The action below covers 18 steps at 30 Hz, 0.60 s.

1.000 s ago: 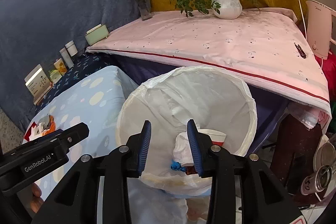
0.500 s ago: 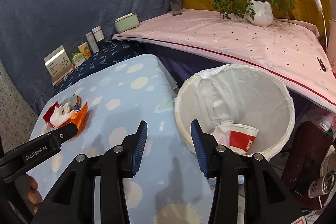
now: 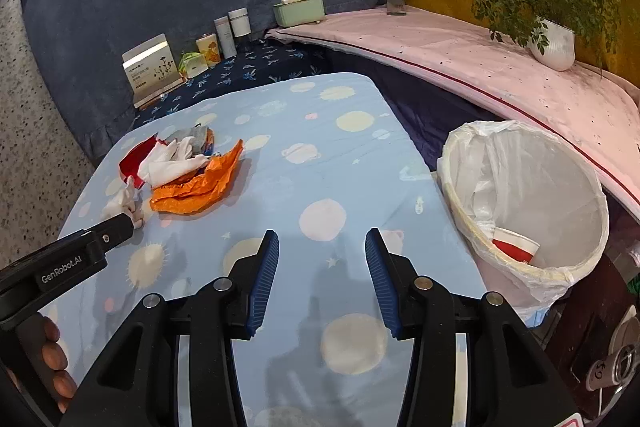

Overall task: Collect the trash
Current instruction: 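Move both tools back over the trash pile on the table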

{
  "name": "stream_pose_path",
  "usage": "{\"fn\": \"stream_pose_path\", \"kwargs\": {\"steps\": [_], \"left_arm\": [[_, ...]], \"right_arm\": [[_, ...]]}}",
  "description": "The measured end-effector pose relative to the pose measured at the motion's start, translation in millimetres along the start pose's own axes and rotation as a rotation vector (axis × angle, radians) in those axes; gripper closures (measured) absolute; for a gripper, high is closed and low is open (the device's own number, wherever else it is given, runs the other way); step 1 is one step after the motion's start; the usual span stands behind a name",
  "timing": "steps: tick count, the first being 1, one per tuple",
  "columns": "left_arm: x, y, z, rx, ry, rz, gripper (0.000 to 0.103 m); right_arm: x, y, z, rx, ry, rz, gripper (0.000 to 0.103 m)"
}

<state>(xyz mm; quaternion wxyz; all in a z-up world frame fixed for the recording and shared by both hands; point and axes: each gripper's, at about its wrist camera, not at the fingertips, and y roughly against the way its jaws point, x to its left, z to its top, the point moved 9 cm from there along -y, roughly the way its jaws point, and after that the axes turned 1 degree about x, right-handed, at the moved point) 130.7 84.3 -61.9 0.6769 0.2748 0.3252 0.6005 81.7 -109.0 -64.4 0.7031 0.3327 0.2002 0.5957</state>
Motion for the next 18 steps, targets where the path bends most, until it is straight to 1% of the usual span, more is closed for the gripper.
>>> {"fn": "stream_pose_path", "kwargs": {"steps": [11, 18], "left_arm": [[50.9, -3.2, -9.8, 0.014, 0.044, 0.034, 0.033], [74.8, -9.4, -14.3, 0.028, 0.057, 0.054, 0.032]], "right_arm": [[50.4, -7.2, -6.5, 0.021, 0.077, -0.002, 0.058], [69.1, -13.8, -7.7, 0.031, 0.100, -0.005, 0.058]]}}
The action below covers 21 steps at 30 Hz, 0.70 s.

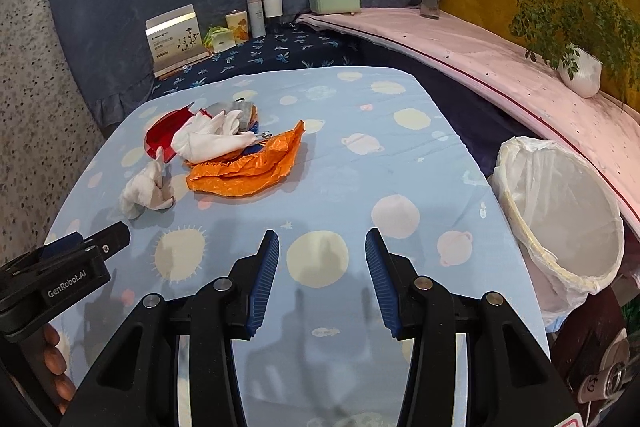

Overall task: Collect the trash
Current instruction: 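Move both tools back over the trash pile on the table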

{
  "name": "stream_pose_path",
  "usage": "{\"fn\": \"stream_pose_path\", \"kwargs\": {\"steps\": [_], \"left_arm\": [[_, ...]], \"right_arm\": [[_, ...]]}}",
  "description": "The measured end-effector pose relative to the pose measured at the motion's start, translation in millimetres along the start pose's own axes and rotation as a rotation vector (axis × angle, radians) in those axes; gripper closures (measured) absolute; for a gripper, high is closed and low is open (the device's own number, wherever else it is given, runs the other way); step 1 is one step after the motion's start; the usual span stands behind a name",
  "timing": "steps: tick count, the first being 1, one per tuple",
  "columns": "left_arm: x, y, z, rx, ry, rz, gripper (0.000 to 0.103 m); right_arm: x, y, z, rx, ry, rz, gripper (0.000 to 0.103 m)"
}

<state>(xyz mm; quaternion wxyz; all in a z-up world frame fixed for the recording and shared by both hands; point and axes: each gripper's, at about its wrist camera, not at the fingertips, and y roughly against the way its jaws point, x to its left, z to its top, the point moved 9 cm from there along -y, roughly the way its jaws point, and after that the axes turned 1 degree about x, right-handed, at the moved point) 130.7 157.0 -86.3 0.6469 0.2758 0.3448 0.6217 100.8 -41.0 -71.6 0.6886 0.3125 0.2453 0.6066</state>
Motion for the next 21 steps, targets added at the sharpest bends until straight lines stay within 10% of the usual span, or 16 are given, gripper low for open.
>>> {"fn": "stream_pose_path", "kwargs": {"steps": [21], "left_arm": [[36.6, -28.3, 24.8, -0.015, 0.027, 0.058, 0.014]], "right_arm": [[28.5, -44.7, 27.2, 0.018, -0.035, 0.045, 0.058]]}}
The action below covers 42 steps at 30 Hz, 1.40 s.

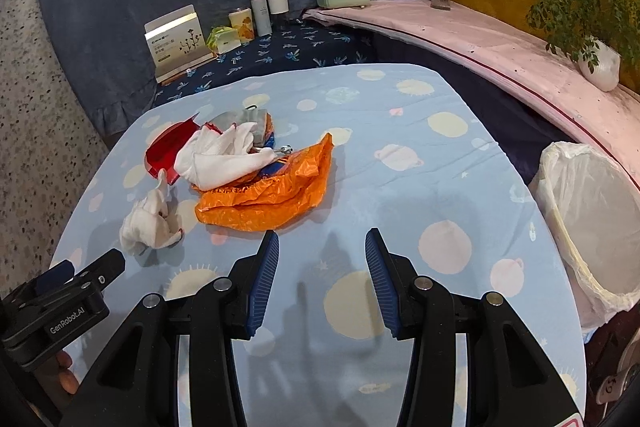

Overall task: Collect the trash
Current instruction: 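Move both tools back over the trash pile on the table, then grasp the white glove with the left tool while the right tool grasps the orange plastic bag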

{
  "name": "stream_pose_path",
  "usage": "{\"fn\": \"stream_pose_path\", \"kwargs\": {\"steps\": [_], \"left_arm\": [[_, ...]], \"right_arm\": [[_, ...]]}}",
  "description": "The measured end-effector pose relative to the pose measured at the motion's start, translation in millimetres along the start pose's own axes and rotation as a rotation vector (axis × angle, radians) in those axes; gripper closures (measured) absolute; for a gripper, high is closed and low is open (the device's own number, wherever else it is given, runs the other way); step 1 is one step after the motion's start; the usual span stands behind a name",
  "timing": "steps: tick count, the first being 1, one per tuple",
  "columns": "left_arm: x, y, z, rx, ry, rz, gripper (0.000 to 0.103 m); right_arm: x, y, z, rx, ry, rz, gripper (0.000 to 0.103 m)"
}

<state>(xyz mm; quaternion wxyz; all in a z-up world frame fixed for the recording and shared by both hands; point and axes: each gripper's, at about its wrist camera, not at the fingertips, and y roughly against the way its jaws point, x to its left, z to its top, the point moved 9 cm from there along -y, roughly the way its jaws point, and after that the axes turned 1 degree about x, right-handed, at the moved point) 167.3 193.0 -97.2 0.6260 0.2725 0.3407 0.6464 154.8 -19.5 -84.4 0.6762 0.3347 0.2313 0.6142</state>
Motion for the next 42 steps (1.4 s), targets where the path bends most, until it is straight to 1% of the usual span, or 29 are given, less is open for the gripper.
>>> {"fn": "stream_pose_path", "kwargs": {"steps": [4, 8, 9, 10, 11, 17, 19, 20, 21, 22, 23, 24, 25, 26, 28, 31, 36, 42], "left_arm": [[1.5, -11.3, 11.4, 0.003, 0.002, 0.006, 0.014], [-0.3, -22.6, 22.5, 0.005, 0.001, -0.006, 0.014], [-1.8, -26.2, 24.9, 0.007, -0.004, -0.010, 0.014], [-3.6, -28.9, 25.9, 0.009, -0.007, -0.014, 0.014], [-4.8, -32.0, 26.7, 0.012, -0.008, -0.019, 0.014], [-8.5, -51.4, 28.6, 0.040, -0.006, -0.052, 0.015], [-11.0, -56.1, 25.6, 0.059, -0.012, -0.081, 0.030], [-11.3, -58.5, 23.6, 0.070, -0.014, -0.092, 0.033], [-11.2, -60.8, 21.3, 0.080, -0.013, -0.104, 0.041], [-11.4, -62.2, 19.1, 0.088, -0.009, -0.112, 0.049], [-10.9, -63.4, 17.0, 0.094, -0.003, -0.121, 0.052], [-10.4, -64.2, 15.3, 0.099, 0.007, -0.134, 0.061], [-10.3, -64.7, 14.0, 0.105, 0.016, -0.149, 0.069], [-10.8, -64.5, 13.0, 0.109, 0.023, -0.161, 0.071], [-12.5, -62.6, 11.7, 0.107, 0.028, -0.178, 0.081], [-15.0, -58.5, 10.9, 0.101, 0.029, -0.187, 0.088], [-20.5, -43.5, 8.9, 0.085, 0.035, -0.214, 0.090], [-32.4, -21.1, 5.2, 0.064, 0.020, -0.224, 0.090]], "right_arm": [[7.6, -15.4, 11.0, 0.005, 0.000, 0.010, 0.058], [8.0, -32.8, 21.2, 0.017, -0.023, 0.017, 0.058], [7.4, -38.0, 23.5, 0.023, -0.033, 0.021, 0.056], [6.5, -42.7, 25.6, 0.027, -0.044, 0.023, 0.053], [5.0, -47.8, 28.5, 0.030, -0.055, 0.024, 0.052], [2.7, -75.9, 34.7, 0.067, -0.099, 0.035, 0.052], [3.1, -83.5, 32.7, 0.082, -0.106, 0.041, 0.052], [4.1, -87.4, 30.8, 0.093, -0.107, 0.045, 0.054], [4.4, -89.8, 29.6, 0.096, -0.108, 0.049, 0.060], [5.1, -91.4, 27.7, 0.101, -0.106, 0.054, 0.068], [6.2, -93.1, 25.8, 0.106, -0.103, 0.058, 0.073], [7.0, -94.0, 24.1, 0.110, -0.102, 0.065, 0.082], [7.2, -94.0, 22.5, 0.111, -0.101, 0.069, 0.086], [7.2, -92.9, 21.7, 0.108, -0.102, 0.072, 0.088], [6.8, -88.5, 20.7, 0.099, -0.103, 0.079, 0.092], [5.0, -78.7, 21.5, 0.077, -0.096, 0.082, 0.093], [-1.6, -50.4, 25.6, 0.027, -0.096, 0.085, 0.094], [-13.0, -13.4, 31.5, -0.035, -0.101, 0.082, 0.094]]}}
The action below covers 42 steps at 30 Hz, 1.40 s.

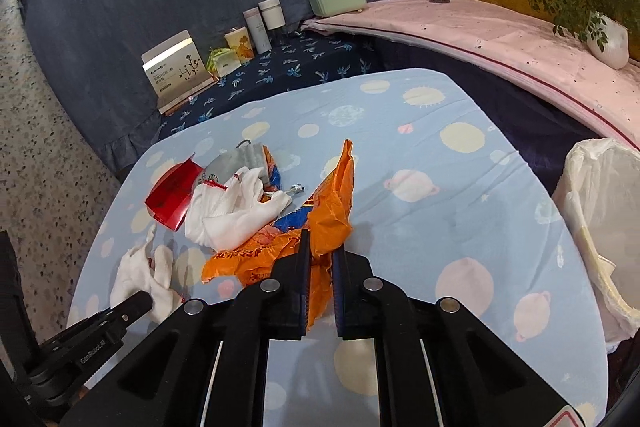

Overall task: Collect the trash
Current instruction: 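Grasp the white glove with the left tool while the right tool grasps the orange plastic bag, then carry the glove and orange bag over the wastebasket and open both tools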

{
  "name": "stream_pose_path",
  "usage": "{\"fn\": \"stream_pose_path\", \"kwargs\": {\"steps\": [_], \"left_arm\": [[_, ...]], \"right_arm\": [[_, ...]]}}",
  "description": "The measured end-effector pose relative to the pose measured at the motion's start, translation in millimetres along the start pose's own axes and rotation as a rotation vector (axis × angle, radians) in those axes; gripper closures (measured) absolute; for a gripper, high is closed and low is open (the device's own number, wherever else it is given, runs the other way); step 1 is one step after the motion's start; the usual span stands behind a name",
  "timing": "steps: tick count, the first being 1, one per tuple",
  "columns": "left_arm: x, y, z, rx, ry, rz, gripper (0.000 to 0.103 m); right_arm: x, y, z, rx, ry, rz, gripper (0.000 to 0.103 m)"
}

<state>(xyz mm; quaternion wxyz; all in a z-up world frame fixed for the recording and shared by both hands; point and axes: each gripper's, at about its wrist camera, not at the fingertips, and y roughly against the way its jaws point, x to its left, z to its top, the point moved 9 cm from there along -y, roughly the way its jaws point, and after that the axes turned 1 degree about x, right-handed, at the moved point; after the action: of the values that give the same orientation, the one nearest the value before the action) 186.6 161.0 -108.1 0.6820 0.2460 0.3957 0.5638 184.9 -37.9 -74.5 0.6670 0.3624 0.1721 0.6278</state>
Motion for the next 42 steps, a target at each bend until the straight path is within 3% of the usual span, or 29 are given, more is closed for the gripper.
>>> {"fn": "stream_pose_path", "kwargs": {"steps": [9, 22, 42], "left_arm": [[-47.9, 31.5, -11.2, -0.034, -0.073, -0.008, 0.090], [-110.3, 58.1, -30.3, -0.053, -0.148, -0.044, 0.090], [-163.0, 74.6, -39.9, -0.069, -0.224, -0.060, 0.090]], "right_arm": [[-20.2, 48.7, 2.5, -0.063, 0.003, -0.007, 0.094], [-70.3, 93.0, -11.9, -0.083, -0.011, -0.060, 0.094], [-118.4, 132.0, -6.1, -0.148, -0.079, -0.076, 0.094]]}}
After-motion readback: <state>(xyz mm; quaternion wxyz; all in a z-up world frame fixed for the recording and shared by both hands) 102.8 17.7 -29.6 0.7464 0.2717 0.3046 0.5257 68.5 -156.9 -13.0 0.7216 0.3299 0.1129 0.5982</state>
